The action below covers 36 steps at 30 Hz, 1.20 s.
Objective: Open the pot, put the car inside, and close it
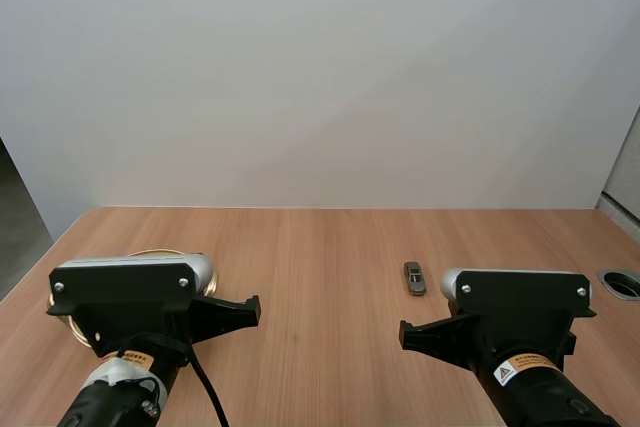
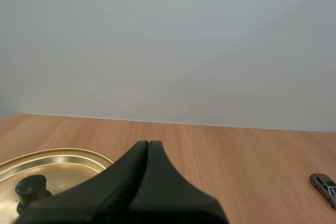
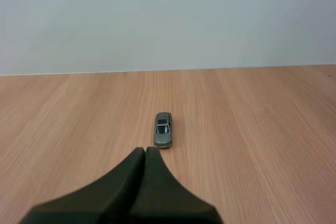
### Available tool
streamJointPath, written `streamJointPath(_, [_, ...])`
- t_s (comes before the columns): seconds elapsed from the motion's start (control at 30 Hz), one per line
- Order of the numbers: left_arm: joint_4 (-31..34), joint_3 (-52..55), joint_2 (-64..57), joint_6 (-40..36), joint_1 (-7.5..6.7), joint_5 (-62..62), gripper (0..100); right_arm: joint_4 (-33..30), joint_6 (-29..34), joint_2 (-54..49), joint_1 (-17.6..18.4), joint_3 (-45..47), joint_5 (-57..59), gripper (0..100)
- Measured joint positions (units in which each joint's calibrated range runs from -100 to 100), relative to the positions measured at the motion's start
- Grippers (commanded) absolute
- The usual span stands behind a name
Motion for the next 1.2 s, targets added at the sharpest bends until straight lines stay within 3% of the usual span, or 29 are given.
streamJointPath(0.17, [-1.0,0.0,0.0,-0.6,0.0,0.0,0,0.4,0.2,0.0,0.8,0.0,-0.1,0])
streamJointPath(0.3, [-2.5,0.0,0.0,0.0,0.0,0.0,0,4.8,0.2,0.0,2.4,0.0,-0.1,0])
streamJointPath(0.5, [2.1,-7.3,0.0,5.2,0.0,-7.5,0,7.6,0.1,0.0,2.5,0.0,-0.7,0])
streamJointPath(0.67, [9.5,-17.4,0.0,8.7,0.09,-5.6,0,1.4,0.1,0.0,2.5,-4.0,-0.9,0])
streamJointPath(0.83, [10.7,-25.9,0.0,8.7,1.48,6.0,0,-7.1,-0.7,0.0,2.5,-8.9,-1.0,0])
streamJointPath(1.2, [20.9,-27.3,1.2,8.3,1.87,32.0,0,-26.1,-2.2,0.6,4.1,-22.3,-3.0,0])
